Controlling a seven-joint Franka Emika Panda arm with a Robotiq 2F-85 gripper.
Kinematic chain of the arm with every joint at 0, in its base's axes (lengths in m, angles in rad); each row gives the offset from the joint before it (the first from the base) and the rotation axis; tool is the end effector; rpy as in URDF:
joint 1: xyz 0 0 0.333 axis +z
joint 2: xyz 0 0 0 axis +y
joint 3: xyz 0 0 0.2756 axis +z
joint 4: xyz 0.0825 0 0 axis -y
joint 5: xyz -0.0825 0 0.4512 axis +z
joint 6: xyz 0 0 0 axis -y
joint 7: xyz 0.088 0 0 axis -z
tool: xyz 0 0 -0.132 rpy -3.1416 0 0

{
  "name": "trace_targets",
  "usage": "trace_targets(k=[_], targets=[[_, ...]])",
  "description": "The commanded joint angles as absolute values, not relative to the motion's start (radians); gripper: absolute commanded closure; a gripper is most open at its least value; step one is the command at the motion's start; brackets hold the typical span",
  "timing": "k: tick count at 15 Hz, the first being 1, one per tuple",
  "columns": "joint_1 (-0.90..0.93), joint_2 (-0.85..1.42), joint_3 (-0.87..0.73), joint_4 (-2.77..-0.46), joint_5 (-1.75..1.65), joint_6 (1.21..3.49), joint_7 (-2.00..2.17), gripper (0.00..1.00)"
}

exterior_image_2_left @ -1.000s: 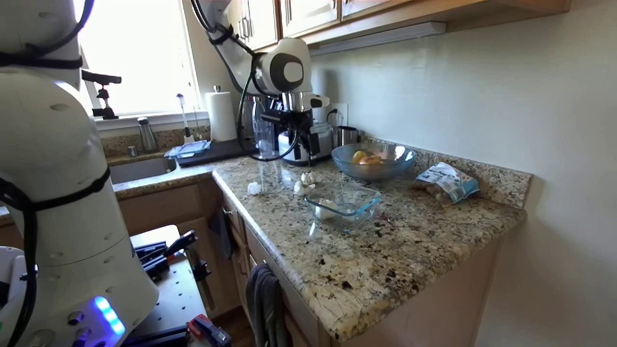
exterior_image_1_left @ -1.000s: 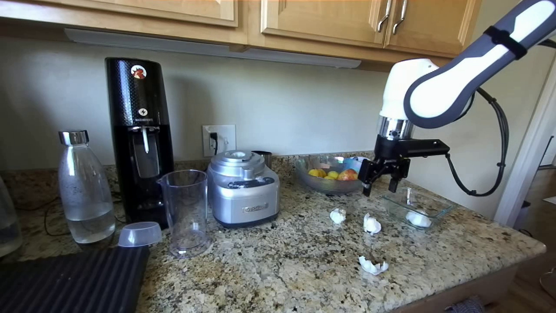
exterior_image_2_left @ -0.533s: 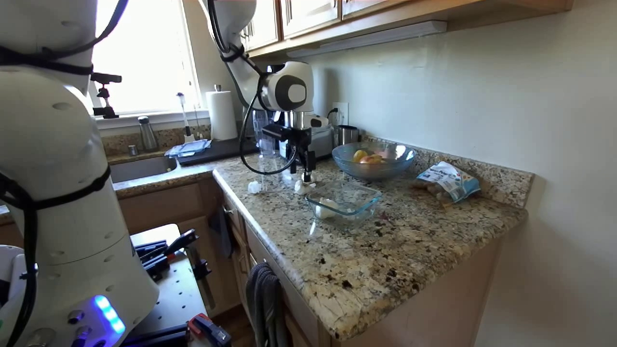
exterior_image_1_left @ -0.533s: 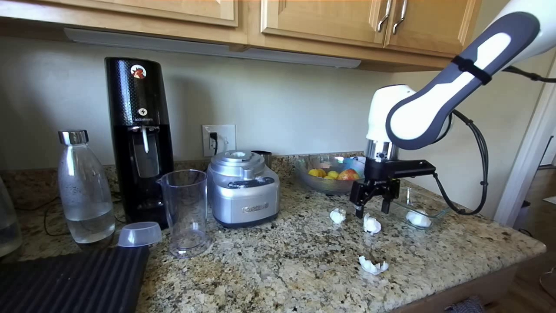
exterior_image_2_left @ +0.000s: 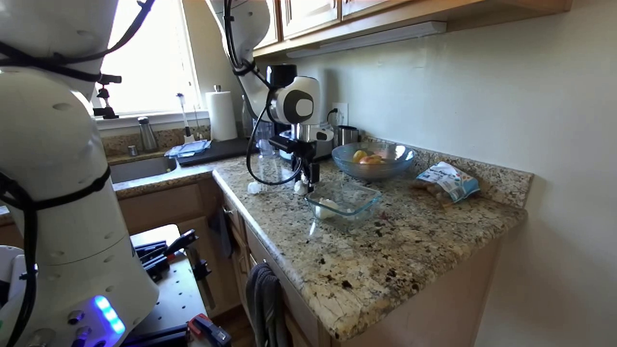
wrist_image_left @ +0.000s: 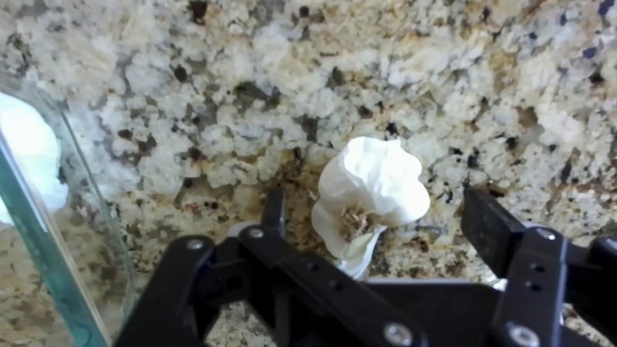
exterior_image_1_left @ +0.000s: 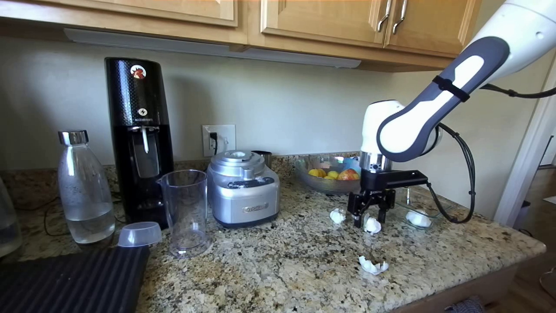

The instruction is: Put the garlic in the glass dish

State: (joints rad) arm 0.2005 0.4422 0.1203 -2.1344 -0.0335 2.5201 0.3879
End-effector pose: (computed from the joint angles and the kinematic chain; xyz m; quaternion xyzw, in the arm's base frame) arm 0.5531 0.1905 0.0751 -0.9992 0.0247 0.0305 0.0063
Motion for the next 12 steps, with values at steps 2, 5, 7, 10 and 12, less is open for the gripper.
trace_targets(k=[2,5,7,10,12], targets=[[0.215,0.432,0.089,-2.142,-0.023,2.498,0.372,0.44],[0.21,0.431,0.087,-2.146,-0.017,2.504,0.365,0.66],[0.209,0.429,0.088,-2.147,-0.015,2.505,0.364,0.79],[0.21,0.408,0.091,-2.155,-0.009,2.492,0.365,0.85],[0.206,0.373,0.098,-2.167,-0.001,2.471,0.358,0.85]])
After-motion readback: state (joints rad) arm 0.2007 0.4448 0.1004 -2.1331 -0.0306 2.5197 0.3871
